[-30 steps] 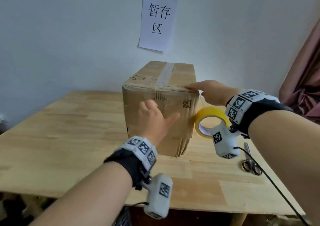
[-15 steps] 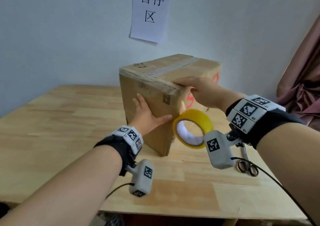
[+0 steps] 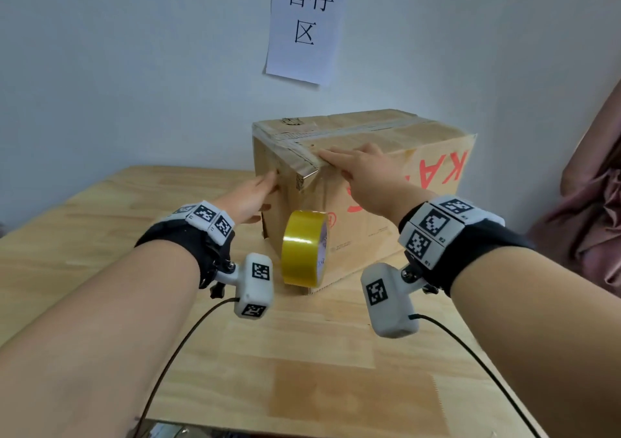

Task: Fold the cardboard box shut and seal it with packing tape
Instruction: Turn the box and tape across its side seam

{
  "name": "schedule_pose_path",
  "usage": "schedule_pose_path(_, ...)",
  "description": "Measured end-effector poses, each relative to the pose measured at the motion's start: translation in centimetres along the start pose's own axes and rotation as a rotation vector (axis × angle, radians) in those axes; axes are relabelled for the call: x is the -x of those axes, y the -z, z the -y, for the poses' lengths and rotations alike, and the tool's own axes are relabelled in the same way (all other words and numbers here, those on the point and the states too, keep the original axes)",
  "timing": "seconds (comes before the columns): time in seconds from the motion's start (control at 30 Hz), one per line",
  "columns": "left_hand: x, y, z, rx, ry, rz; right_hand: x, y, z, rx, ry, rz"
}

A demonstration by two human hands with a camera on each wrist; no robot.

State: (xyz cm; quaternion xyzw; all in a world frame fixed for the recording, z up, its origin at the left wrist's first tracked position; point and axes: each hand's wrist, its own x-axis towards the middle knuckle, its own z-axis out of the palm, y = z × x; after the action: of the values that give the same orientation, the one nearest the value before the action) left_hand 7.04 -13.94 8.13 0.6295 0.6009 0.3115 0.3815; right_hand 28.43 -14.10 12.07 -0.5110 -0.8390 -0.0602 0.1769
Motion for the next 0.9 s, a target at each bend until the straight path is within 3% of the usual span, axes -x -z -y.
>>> schedule_pose_path(0.23,2.3,-0.4,0.2,0.058,-0.03,-0.051,-3.0,-1.7,3.7,0.108,-0.057,-0.078)
schedule_pose_path(0.33,3.3,-1.1,0.7,0.059,-0.064,-0.106,-3.1,-2.1,4.1,-0.003,-0.052,-0.031)
schedule_pose_path(0.43,4.3,-1.7,1.1,0.005,-0.101,-0.19,-1.0,-2.0,3.6,-0.168,-0.079,-0.054)
schedule_pose_path(0.57,6.0,-3.7,0.4,-0.043,-0.263,-0.385,4.1,-2.2,1.5,-0.255,-0.238,-0.126)
schedule_pose_path(0.77,8.0,-9.2,-0.4,-0.041,-0.456,-0.587,12.2,-2.5,-3.5,-0.144,-0.52,0.168)
schedule_pose_path(0.83,8.6,-11.5,-0.6,-0.07,-0.503,-0.559,14.8,-3.2,-5.6,-0.095,-0.596,0.243)
schedule_pose_path(0.9,8.7,-13.9,-0.7,-0.075,-0.465,-0.43,17.1,-4.2,-7.9,-0.039,-0.66,0.322)
